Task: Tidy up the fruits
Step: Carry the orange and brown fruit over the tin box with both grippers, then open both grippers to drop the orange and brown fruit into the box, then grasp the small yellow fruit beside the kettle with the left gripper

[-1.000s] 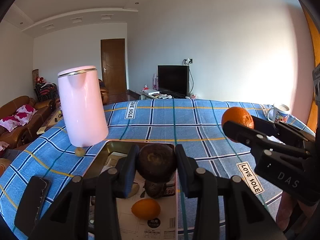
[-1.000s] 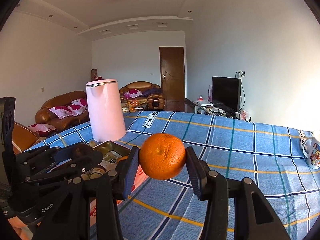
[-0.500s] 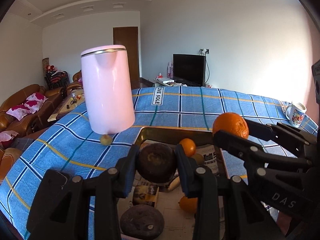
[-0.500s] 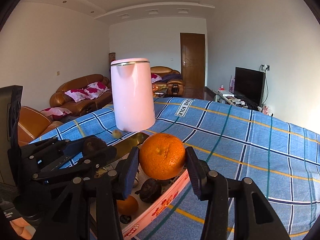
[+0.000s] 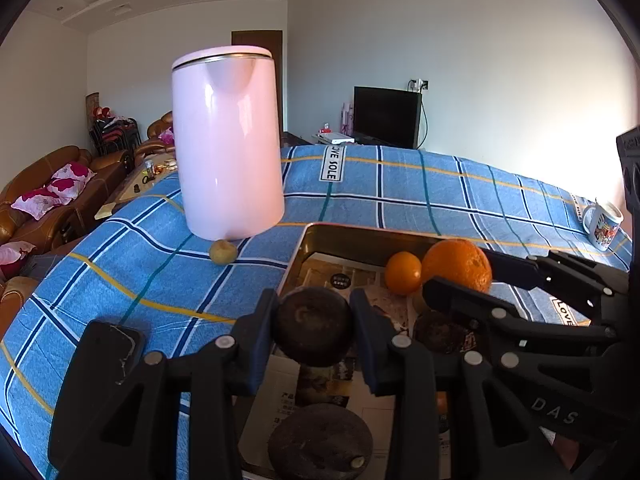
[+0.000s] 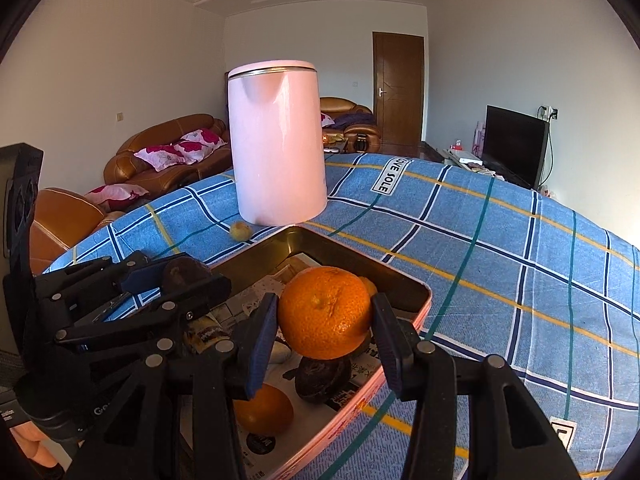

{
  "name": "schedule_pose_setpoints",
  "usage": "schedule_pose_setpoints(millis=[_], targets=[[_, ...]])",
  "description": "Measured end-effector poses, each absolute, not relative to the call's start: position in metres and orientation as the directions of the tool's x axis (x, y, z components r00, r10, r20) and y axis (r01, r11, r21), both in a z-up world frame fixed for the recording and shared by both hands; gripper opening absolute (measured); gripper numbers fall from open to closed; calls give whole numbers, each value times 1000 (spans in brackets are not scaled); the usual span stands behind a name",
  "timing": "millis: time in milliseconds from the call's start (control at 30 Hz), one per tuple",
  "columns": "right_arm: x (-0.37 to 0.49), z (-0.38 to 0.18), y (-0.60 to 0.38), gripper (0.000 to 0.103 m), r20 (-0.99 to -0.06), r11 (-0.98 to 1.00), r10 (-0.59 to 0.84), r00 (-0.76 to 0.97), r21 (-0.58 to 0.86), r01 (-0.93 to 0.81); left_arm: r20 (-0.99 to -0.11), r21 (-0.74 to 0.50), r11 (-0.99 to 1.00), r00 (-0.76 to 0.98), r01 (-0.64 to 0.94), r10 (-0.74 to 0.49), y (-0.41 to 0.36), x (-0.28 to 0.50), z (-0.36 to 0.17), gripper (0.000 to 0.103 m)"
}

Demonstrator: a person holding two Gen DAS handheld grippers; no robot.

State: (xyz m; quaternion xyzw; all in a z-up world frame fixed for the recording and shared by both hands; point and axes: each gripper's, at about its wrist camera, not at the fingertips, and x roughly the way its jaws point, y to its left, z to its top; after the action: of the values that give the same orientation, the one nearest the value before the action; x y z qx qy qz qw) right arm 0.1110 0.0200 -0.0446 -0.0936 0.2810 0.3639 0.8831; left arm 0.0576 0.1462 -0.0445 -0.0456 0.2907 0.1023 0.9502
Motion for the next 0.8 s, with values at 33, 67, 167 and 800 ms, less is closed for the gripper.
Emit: schedule_pose_setpoints(millis=[33,67,167,800], targets=[[112,-46,22,49,-572,715,589,571,39,-698,-565,-23,974,807,-223,172,147,59,-45,39],[114,-47,23,49,-584,712,586,562,40,-701,-572,-19,975,802,-222,172,147,60,-46,39],[119,-53,26,50,-620,697,585,523,55,-715,-585,-3,974,791,-226,181,147,61,-46,40],[135,-23,-2,71,-571,659,667,479,151,-737,-691,-6,914,663,-405,289,255,102,-31,72]])
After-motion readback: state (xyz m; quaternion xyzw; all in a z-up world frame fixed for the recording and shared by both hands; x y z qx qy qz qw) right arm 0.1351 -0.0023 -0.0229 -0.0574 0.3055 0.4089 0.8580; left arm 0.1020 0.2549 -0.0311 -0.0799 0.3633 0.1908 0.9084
